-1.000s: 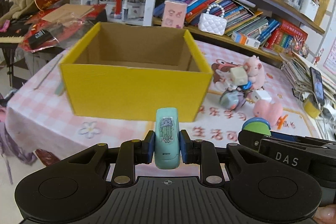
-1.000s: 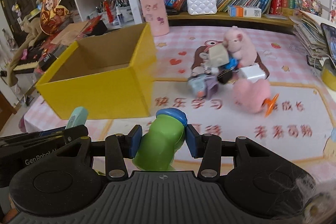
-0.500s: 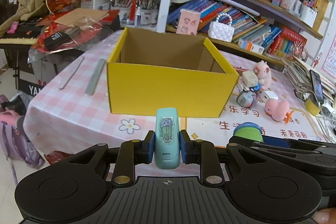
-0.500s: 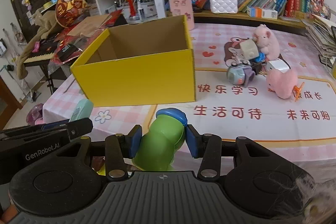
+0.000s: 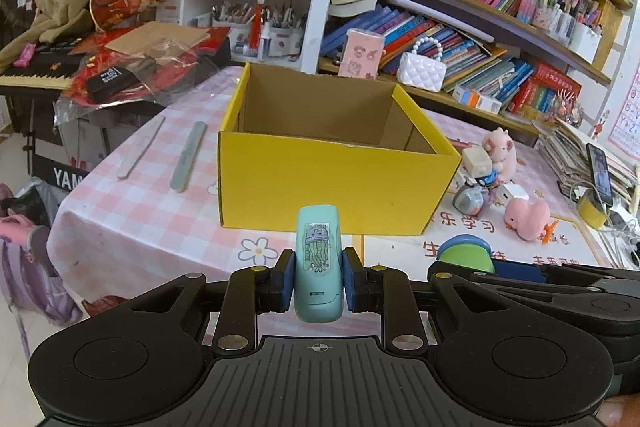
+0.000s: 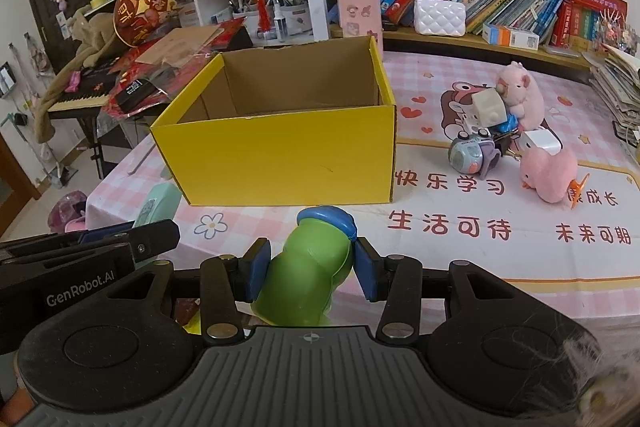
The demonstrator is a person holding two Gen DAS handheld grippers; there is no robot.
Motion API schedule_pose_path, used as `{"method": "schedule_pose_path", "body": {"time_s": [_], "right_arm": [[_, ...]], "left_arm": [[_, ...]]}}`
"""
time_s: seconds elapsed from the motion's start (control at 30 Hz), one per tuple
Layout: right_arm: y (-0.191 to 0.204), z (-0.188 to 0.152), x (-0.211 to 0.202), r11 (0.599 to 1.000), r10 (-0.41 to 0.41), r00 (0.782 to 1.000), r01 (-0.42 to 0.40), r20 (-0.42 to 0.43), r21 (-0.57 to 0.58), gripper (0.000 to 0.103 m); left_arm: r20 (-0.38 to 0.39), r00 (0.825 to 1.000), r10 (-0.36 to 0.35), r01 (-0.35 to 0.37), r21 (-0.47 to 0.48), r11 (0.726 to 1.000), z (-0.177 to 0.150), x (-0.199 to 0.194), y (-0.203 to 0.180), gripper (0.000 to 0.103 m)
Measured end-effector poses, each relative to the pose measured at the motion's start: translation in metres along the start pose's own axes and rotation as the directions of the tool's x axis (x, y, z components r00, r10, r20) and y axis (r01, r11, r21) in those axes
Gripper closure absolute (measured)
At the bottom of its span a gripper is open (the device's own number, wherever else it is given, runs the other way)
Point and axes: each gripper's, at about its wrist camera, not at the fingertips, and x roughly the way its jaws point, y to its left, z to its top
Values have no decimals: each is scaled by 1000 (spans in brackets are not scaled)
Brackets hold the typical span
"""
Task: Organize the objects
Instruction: 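Carry the mint-green phone and green bottle toy over the yellow box with both tools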
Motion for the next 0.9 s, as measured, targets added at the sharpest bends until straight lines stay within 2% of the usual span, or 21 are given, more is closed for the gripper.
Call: {"method": "schedule_pose_path", "body": {"time_s": [0.67,0.77,0.9], "right_arm": [[0,13,16,1000,19,999,-19,-33,11,60],[1,21,20,999,35,999,-35,-15,3,60],[-1,43,22,998,56,997,-56,48,8,60]], "left_arm": [[-34,999,16,-16,-4,1000,7,14,-2,80],[-12,1000,27,-27,-3,1000,14,14,-1,80],[51,998,28,-27,-7,1000,37,14,0,80]]}}
